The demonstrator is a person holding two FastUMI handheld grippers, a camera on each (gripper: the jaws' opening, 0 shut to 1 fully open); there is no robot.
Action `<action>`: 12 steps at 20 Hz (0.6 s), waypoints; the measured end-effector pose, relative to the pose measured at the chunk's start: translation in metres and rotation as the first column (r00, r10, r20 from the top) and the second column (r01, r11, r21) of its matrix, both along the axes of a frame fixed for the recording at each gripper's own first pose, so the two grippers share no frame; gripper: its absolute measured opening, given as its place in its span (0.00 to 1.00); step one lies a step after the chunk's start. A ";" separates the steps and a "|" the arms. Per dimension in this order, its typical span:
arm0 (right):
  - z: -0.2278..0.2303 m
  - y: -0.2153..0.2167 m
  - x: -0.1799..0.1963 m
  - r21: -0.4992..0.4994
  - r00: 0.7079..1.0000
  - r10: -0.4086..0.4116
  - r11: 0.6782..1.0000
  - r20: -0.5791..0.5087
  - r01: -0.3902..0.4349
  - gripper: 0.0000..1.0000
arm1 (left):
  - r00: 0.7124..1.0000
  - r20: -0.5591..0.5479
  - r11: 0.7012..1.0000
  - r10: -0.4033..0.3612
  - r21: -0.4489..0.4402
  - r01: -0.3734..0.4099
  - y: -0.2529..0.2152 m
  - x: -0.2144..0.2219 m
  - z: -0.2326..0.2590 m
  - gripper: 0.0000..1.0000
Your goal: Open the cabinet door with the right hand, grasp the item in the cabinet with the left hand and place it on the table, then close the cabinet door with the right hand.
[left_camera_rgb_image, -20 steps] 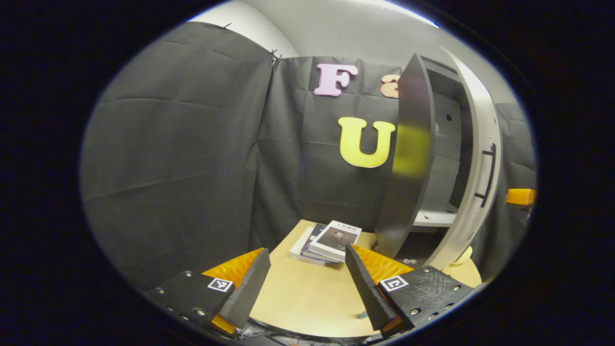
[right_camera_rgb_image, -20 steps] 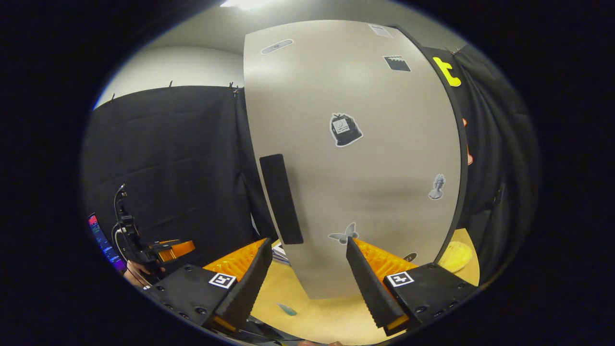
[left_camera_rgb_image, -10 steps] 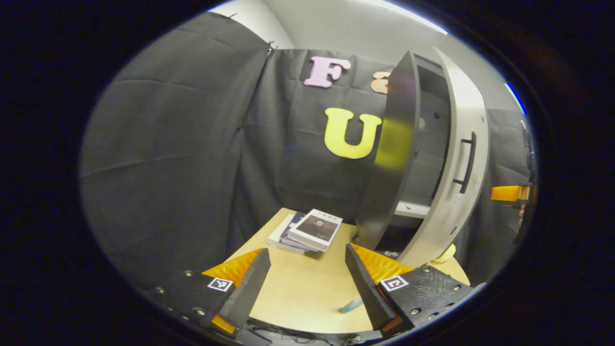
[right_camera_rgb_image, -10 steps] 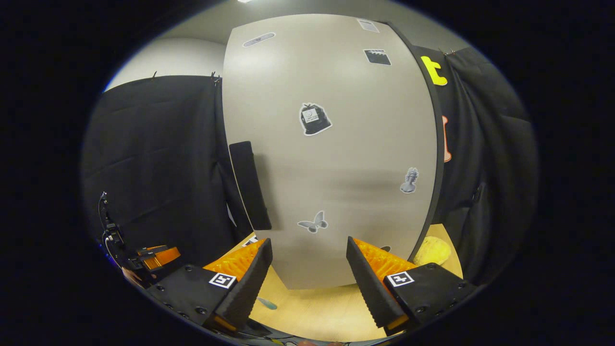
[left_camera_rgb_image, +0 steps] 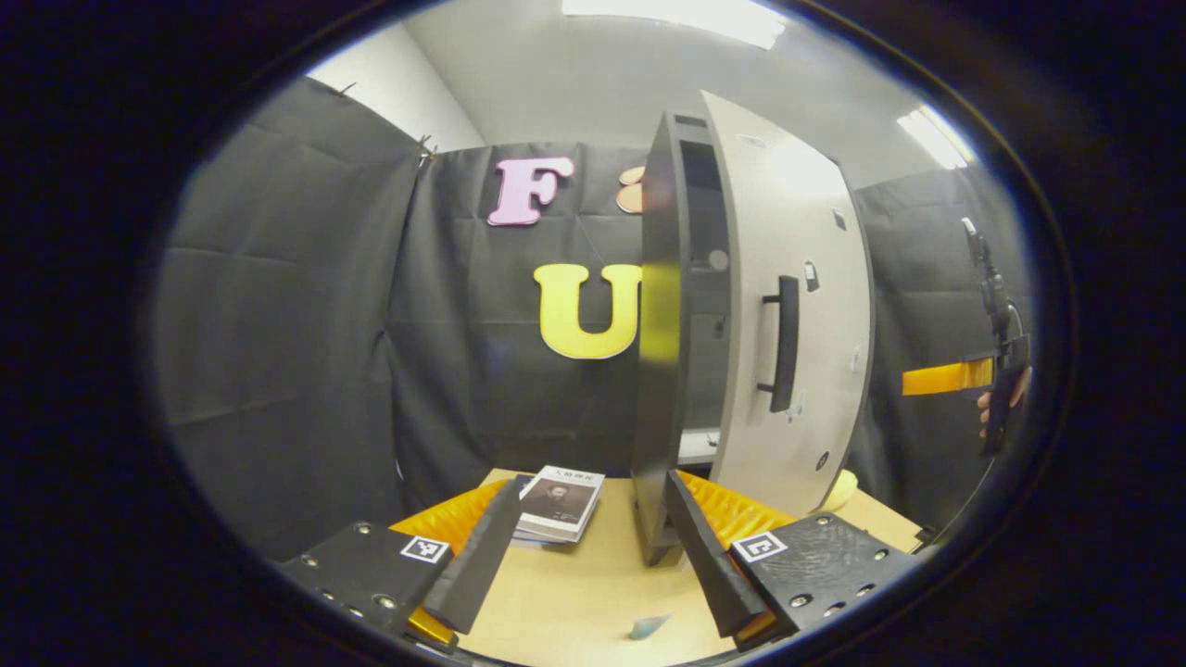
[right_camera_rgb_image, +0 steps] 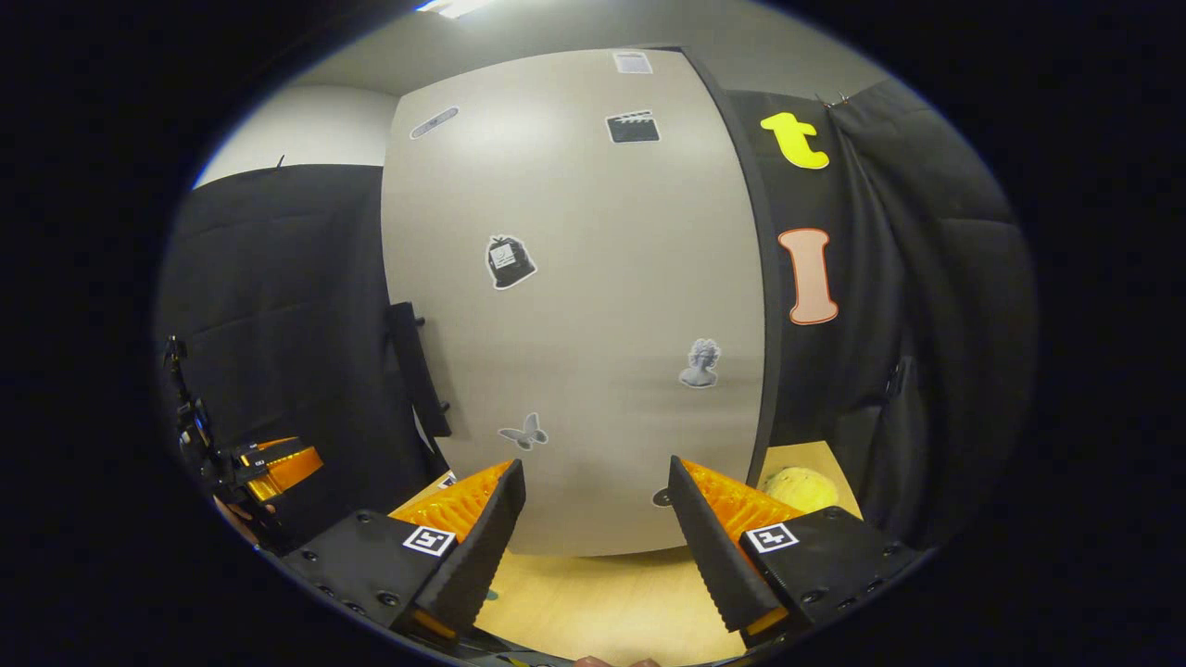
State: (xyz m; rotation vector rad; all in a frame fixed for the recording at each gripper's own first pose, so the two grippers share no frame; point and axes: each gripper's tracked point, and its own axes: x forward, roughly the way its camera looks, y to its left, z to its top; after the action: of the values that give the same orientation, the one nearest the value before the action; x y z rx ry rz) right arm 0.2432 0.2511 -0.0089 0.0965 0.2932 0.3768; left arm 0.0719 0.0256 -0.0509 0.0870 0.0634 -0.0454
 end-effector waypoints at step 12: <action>-0.024 -0.145 0.013 0.038 0.988 -0.152 0.987 -0.022 0.153 0.98 | 0.994 0.068 0.992 0.081 -0.101 -0.074 -0.064 0.015 0.038 0.93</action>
State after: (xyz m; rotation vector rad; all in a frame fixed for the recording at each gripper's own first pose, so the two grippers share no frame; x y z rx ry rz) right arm 0.2566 0.1058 -0.0327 0.1611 0.2953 0.2299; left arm 0.0864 -0.0379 -0.0128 -0.0129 -0.0071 0.0324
